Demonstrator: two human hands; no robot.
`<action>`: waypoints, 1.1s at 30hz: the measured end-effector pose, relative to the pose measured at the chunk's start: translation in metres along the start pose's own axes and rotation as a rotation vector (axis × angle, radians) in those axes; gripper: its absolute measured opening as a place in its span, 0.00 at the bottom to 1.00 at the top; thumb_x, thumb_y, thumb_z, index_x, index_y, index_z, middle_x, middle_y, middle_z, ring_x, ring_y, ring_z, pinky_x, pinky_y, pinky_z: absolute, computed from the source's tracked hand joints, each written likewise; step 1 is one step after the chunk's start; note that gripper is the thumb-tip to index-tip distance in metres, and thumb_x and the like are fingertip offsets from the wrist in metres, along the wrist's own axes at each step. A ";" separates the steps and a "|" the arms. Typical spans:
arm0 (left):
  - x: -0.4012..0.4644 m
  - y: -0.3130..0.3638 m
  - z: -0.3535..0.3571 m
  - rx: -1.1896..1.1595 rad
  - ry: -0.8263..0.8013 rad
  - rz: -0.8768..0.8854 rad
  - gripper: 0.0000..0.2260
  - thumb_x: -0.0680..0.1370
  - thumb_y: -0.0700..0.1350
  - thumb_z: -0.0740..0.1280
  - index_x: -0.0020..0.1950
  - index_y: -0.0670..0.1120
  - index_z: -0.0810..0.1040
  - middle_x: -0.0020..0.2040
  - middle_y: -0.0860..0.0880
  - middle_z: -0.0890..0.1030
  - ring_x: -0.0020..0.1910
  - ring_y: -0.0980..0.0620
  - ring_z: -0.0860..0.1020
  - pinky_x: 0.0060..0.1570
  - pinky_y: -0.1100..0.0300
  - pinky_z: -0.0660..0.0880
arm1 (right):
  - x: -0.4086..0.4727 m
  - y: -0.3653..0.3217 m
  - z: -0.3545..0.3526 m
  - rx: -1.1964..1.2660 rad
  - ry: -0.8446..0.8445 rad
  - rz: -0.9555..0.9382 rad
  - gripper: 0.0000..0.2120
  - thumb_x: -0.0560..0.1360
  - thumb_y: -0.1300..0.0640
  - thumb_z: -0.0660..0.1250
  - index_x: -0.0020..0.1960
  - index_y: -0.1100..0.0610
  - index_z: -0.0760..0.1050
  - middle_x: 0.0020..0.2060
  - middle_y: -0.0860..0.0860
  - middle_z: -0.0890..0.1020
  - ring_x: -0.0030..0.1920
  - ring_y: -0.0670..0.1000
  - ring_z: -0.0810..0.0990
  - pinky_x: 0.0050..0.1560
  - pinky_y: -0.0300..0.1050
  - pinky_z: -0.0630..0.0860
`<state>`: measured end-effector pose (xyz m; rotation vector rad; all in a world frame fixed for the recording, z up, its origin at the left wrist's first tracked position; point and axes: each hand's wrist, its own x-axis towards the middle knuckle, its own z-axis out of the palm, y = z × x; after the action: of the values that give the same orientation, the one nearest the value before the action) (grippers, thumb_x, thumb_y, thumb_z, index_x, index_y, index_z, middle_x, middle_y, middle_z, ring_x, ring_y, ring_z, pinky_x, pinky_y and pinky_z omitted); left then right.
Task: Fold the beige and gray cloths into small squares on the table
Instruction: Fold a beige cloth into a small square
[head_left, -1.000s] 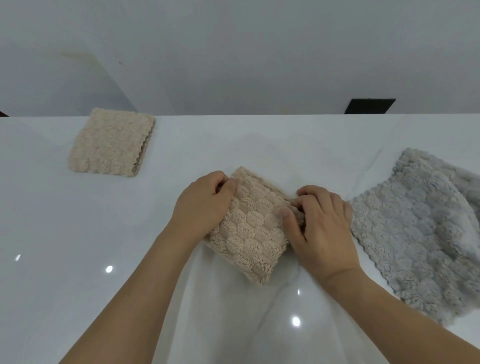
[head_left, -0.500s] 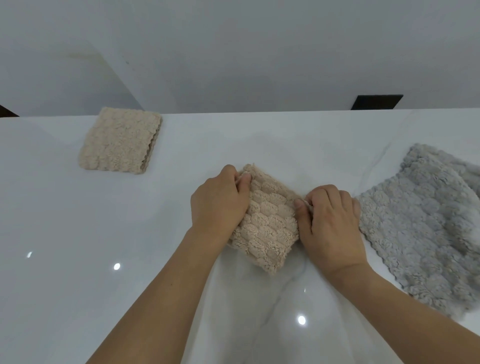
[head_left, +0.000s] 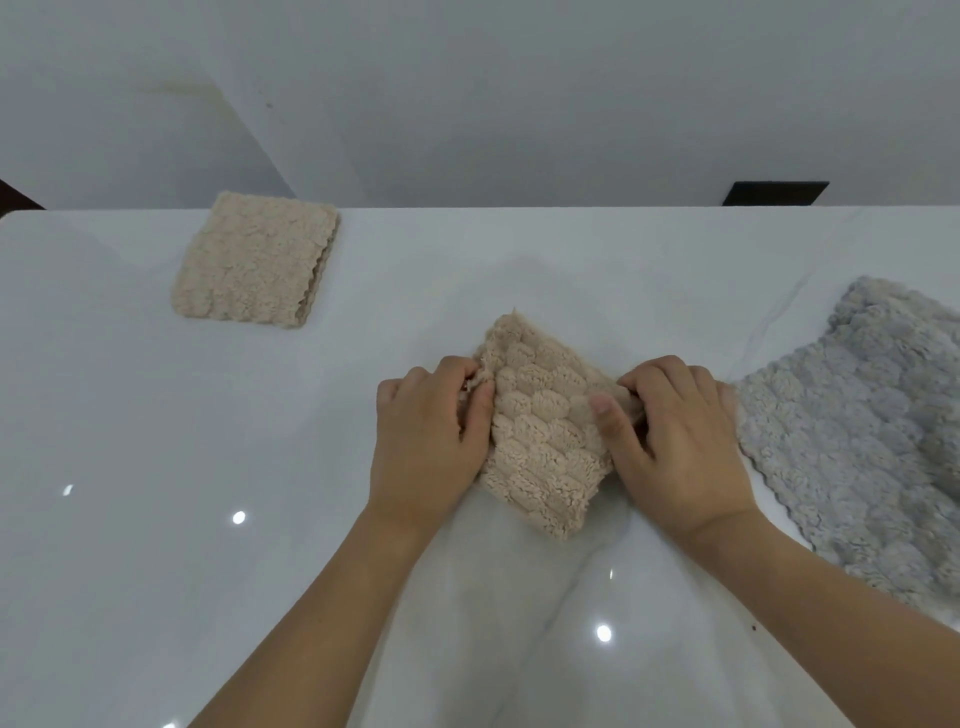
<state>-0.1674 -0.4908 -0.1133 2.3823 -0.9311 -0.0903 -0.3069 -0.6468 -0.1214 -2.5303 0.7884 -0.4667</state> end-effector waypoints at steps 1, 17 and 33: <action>0.000 0.000 0.000 0.000 0.004 0.005 0.09 0.81 0.52 0.59 0.51 0.49 0.76 0.36 0.57 0.72 0.38 0.52 0.72 0.53 0.54 0.65 | 0.001 0.001 -0.001 0.012 -0.020 0.001 0.18 0.78 0.37 0.52 0.44 0.50 0.70 0.41 0.44 0.70 0.44 0.47 0.66 0.50 0.43 0.59; 0.000 -0.004 0.003 0.047 0.045 0.013 0.10 0.80 0.53 0.61 0.46 0.48 0.74 0.33 0.54 0.73 0.36 0.50 0.71 0.50 0.55 0.65 | 0.054 -0.027 0.023 -0.249 -0.088 -0.124 0.19 0.80 0.44 0.54 0.50 0.58 0.73 0.43 0.54 0.76 0.44 0.59 0.74 0.44 0.50 0.65; -0.010 -0.025 -0.043 -0.564 -0.392 -0.261 0.11 0.75 0.57 0.70 0.55 0.60 0.74 0.39 0.42 0.84 0.48 0.44 0.80 0.57 0.49 0.75 | 0.051 -0.018 0.029 -0.189 -0.079 -0.097 0.17 0.82 0.44 0.51 0.47 0.52 0.72 0.42 0.48 0.75 0.44 0.54 0.73 0.51 0.50 0.62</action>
<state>-0.1485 -0.4484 -0.0920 1.9629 -0.6377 -0.8315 -0.2460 -0.6548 -0.1276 -2.7530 0.7124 -0.3354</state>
